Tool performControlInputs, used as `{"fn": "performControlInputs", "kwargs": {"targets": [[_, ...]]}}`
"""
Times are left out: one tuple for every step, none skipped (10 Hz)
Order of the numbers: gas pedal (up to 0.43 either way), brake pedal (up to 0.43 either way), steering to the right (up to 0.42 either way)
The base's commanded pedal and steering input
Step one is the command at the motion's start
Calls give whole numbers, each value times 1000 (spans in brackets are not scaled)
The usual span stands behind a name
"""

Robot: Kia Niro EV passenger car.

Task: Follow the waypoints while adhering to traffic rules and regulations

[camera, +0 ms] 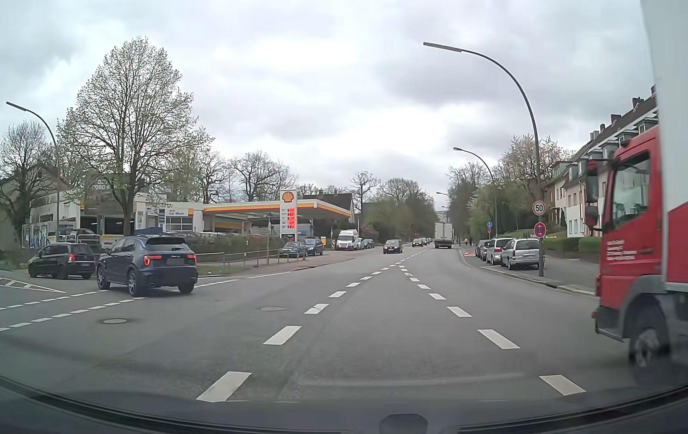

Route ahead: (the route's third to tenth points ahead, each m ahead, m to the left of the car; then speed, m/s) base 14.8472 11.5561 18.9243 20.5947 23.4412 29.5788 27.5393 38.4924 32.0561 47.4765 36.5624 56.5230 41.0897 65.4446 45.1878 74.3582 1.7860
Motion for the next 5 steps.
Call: {"fn": "performControlInputs", "kwargs": {"targets": [[0, 6, 14], [0, 6, 13], [0, 24, 13], [0, 79, 13], [0, 110, 12]]}}
